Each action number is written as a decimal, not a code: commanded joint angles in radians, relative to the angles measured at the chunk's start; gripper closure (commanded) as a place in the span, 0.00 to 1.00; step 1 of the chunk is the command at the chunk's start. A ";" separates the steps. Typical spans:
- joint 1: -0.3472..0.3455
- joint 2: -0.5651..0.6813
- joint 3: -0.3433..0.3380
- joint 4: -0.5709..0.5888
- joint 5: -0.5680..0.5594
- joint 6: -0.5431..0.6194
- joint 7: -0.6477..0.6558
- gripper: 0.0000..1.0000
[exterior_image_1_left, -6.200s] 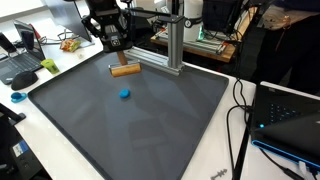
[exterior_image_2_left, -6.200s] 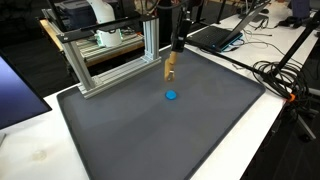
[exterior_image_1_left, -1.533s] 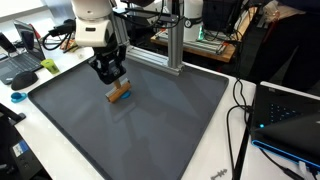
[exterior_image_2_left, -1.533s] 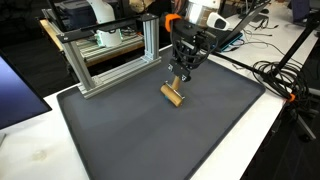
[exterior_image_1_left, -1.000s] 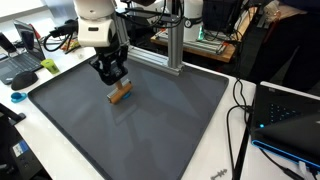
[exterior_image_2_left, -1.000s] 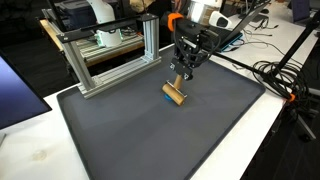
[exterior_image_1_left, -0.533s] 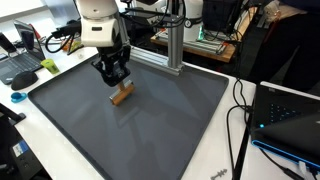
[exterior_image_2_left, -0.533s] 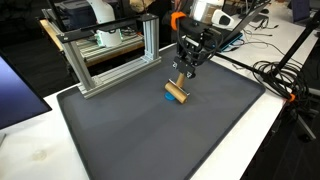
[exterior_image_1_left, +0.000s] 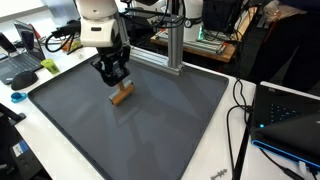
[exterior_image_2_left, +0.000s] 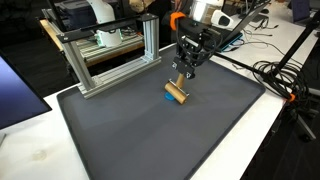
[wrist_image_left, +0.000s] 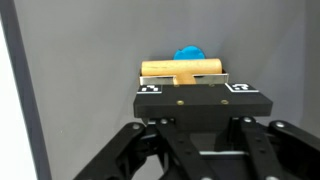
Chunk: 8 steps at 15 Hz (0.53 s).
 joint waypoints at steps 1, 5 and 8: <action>0.007 0.014 -0.027 -0.033 -0.026 0.042 0.027 0.78; 0.009 0.016 -0.035 -0.038 -0.034 0.044 0.030 0.78; 0.011 0.019 -0.040 -0.040 -0.045 0.044 0.033 0.78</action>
